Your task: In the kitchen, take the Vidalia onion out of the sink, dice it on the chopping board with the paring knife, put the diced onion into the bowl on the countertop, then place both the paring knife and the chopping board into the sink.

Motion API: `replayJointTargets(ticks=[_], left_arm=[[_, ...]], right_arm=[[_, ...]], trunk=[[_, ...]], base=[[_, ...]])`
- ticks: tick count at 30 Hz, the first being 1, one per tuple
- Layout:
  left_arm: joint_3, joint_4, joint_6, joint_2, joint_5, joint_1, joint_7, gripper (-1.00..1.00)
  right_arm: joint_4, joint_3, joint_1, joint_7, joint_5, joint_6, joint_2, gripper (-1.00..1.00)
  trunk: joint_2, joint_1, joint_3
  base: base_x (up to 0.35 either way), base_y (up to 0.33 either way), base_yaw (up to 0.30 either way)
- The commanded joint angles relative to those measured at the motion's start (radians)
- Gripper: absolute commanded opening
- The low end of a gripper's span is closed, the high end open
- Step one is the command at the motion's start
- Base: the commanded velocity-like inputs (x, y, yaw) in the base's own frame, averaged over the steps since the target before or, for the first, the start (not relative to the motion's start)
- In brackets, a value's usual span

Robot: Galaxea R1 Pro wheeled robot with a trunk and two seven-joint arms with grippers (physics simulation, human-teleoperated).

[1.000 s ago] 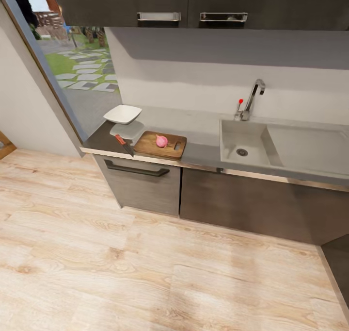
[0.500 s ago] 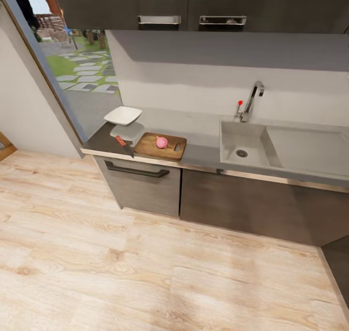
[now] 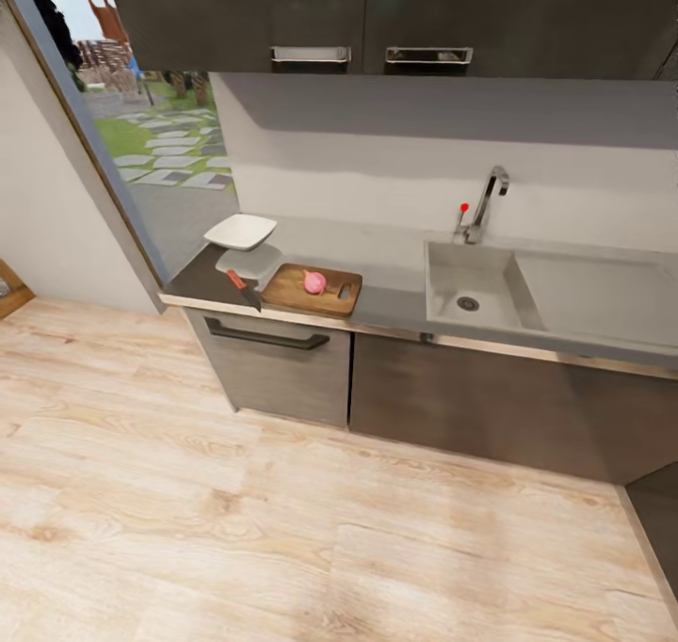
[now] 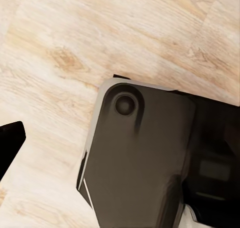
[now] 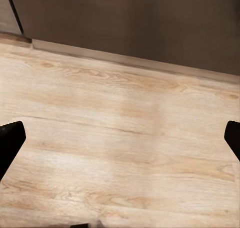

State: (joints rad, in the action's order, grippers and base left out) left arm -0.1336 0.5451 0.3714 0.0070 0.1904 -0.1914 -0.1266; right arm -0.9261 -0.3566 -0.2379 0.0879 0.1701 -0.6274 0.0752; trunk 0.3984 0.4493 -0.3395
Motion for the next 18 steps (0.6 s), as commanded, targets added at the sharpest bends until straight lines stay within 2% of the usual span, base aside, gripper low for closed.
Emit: replayJointTargets(ticks=[1, 18], left_arm=[[-0.002, 0.001, -0.001, 0.000, 0.011, 0.000, -0.010, 1.00], [-0.002, 0.000, -0.002, 0.000, 0.011, 0.000, -0.010, 1.00]], right_arm=[[-0.001, -0.005, 0.000, 0.009, 0.003, -0.002, 0.002, 1.00], [0.006, -0.005, 0.000, 0.009, 0.003, -0.002, 0.002, 1.00]], trunk=[[0.002, 0.001, 0.000], [0.002, 0.001, 0.027]], base=[[0.000, 0.000, 0.000], [0.000, 0.000, 0.000]])
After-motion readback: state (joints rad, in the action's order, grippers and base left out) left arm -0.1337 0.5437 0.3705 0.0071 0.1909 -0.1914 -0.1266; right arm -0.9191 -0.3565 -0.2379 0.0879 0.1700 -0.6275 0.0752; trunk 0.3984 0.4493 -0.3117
